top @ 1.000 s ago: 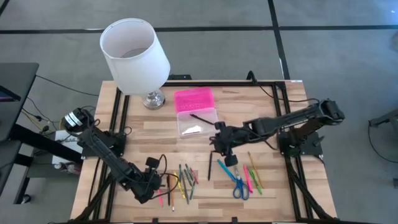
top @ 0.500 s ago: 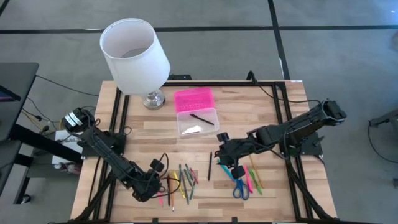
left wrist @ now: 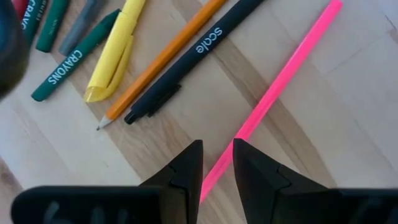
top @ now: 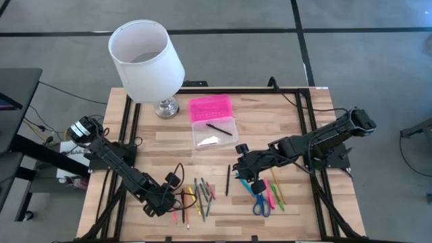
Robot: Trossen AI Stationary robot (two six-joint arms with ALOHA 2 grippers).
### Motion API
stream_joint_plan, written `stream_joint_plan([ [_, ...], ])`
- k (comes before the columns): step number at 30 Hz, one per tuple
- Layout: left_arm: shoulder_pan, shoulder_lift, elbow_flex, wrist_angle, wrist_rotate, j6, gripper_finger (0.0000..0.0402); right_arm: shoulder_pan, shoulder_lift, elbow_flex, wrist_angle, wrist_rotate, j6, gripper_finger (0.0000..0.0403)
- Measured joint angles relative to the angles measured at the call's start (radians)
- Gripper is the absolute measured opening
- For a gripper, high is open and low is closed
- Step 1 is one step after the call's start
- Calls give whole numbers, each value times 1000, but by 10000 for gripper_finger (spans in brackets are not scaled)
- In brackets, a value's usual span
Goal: Pick & place school supplies into a supply box
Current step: Put the pink pencil into the pink supply box
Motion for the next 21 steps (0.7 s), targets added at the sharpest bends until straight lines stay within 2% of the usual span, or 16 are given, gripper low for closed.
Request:
stream_joint_plan([
  [6,0,0,0,0,2,11,83,0,1,0,4,0,0,127],
  [14,2,88,6,20,21,32,83,0,1,0,5,0,2,127],
  [21,1,96,17,13,22,41,83,0,1,0,9,0,7,127],
])
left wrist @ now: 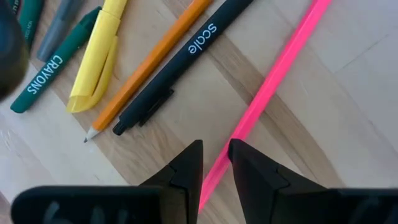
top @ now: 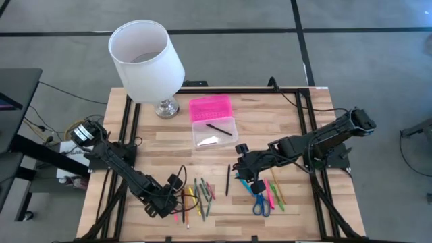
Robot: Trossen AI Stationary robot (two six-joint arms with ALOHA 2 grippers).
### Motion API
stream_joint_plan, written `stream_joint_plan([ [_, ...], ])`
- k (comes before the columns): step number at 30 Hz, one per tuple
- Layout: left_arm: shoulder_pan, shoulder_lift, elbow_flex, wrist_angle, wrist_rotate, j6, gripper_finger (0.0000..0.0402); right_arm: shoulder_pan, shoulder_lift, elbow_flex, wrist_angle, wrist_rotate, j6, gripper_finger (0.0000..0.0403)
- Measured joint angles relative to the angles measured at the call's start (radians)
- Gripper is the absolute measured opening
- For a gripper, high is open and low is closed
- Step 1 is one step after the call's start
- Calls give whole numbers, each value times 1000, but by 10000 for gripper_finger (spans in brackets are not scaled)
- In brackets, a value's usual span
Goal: Pick & place school supplies into a supply box
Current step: Put the pink pencil into the pink supply box
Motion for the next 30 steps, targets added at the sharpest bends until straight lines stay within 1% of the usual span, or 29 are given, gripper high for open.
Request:
stream_joint_plan([
  [14,0,2,3,11,26,-17,82,0,0,0,-4,0,11,127],
  [19,-2,14,43,-40,34,-17,82,0,0,0,-4,0,11,127],
  [23,-2,10,56,-78,29,-15,83,0,0,0,-4,0,11,127],
  [30,8,8,41,-76,6,-19,83,0,0,-3,-6,-2,18,127],
])
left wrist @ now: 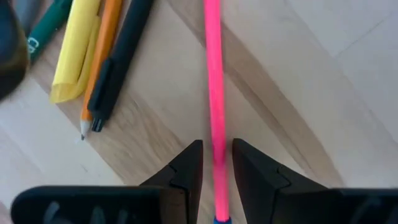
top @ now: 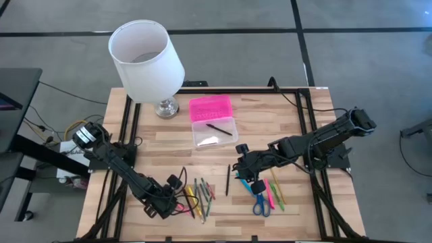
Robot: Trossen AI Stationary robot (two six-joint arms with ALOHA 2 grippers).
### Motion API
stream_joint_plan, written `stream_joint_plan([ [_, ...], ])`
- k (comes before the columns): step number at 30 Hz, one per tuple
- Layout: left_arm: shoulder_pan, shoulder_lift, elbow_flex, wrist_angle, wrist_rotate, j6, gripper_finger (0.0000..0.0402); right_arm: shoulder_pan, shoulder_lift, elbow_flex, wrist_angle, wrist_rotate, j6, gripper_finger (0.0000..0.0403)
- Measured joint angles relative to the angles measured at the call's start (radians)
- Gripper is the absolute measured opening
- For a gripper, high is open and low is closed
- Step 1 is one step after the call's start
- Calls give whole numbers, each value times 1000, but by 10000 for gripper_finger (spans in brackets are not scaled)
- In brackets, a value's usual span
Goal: Pick & place school supplies into a supply box
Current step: Put the pink pencil into the pink supply box
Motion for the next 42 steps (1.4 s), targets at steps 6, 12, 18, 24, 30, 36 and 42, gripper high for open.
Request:
stream_joint_plan([
  [6,32,11,0,32,9,-3,83,0,0,0,-3,0,0,127],
  [12,100,62,9,29,147,-20,79,4,0,0,-9,2,12,127],
  [18,144,59,9,30,192,-69,47,18,0,0,-34,3,27,127],
  [24,148,59,10,28,195,-70,14,40,0,0,-41,4,27,127],
  [30,148,59,10,24,180,-113,19,45,0,0,-50,41,35,127],
  [36,136,59,17,10,161,-78,12,45,0,0,-110,158,86,127],
  [42,121,69,80,-61,118,-54,11,45,0,0,-148,271,124,127],
])
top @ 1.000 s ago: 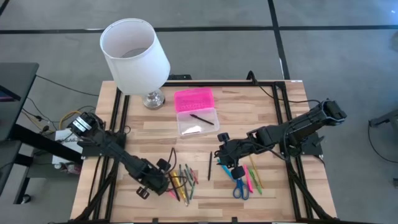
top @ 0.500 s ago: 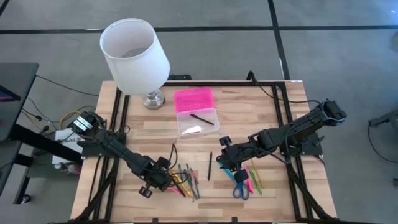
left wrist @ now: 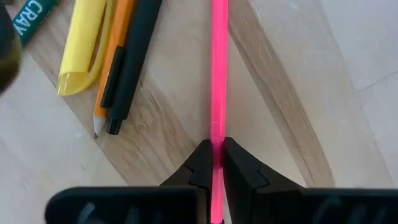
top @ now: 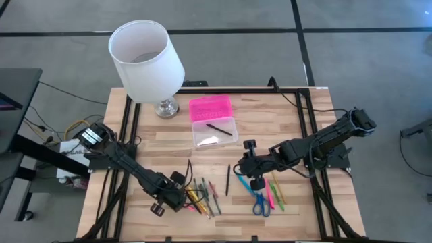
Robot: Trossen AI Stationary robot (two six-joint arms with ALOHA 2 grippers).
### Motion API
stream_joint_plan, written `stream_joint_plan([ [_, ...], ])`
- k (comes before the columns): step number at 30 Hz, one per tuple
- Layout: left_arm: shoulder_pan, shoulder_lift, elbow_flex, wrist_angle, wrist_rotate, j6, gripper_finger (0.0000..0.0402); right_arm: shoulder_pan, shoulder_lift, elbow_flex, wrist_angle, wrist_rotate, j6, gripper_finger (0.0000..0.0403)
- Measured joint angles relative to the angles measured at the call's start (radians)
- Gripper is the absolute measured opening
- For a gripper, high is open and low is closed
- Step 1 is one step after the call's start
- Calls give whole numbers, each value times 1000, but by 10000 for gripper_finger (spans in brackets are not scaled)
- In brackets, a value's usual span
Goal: Pick & place school supplies into a supply box
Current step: Put the pink pencil into the pink supply box
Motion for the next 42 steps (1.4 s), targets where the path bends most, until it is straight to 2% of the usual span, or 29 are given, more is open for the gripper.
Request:
stream_joint_plan([
  [6,-8,3,69,-62,-93,46,8,0,0,0,-36,73,38,127],
  [19,-9,0,167,-174,-137,84,8,0,0,0,-124,176,122,127],
  [22,-5,-1,192,-205,-205,78,9,0,0,0,-158,237,183,127],
  [26,27,-2,225,-245,-355,37,10,-2,0,0,-231,311,280,127],
  [30,99,-2,247,-249,-482,10,10,-2,0,0,-282,338,382,127],
  [35,237,-2,251,-200,-580,-15,11,-2,0,0,-329,364,489,127],
  [39,374,-2,251,-121,-570,-21,11,2,0,0,-350,365,545,127],
  [42,472,-2,251,-38,-502,8,11,11,0,0,-357,366,558,127],
])
